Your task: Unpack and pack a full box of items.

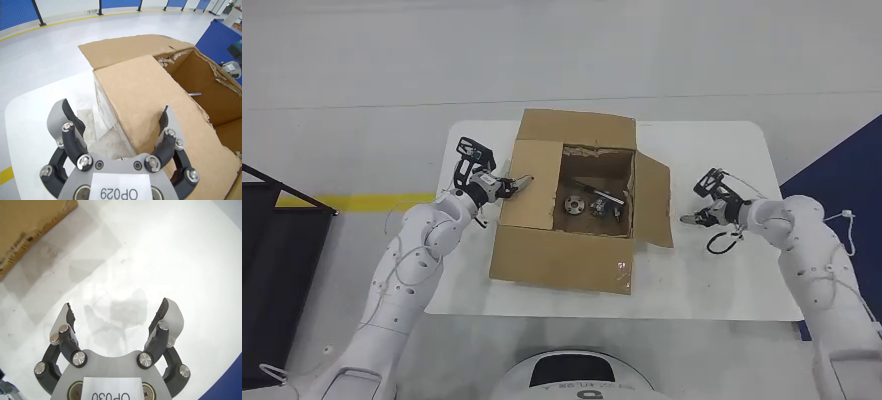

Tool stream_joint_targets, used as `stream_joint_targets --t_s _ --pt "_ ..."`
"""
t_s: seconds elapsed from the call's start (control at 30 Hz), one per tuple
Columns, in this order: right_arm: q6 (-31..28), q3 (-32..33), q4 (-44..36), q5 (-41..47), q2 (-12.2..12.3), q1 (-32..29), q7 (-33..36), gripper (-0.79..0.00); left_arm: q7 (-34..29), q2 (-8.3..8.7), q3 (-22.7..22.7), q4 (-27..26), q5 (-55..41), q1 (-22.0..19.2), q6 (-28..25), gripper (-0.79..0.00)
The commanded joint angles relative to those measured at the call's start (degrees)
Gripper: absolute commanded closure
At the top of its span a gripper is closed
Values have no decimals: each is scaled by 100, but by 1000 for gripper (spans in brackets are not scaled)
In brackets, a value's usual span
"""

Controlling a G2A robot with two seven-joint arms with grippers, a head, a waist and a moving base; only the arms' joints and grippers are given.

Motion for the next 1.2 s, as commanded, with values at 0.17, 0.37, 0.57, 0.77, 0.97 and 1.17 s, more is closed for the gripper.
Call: stream_joint_targets --t_s 0.17,0.37,0.57,0.77,0.97,1.17 --pt "-616 -429 738 421 -159 509 -596 -785 0 0 0 1 0 0 0 -785" --pt "-1081 -959 1077 3105 -121 838 98 -785 0 0 0 1 0 0 0 -785" --pt "-1081 -1227 521 5322 266 879 1551 -785 0 0 0 1 0 0 0 -785" --pt "-1081 -1065 -185 6185 586 777 2185 -785 0 0 0 1 0 0 0 -785" --pt "-1081 -828 -1141 5713 786 448 1931 -785 0 0 0 1 0 0 0 -785" --pt "-724 -867 -1799 4414 755 283 1318 -785 0 0 0 1 0 0 0 -785"
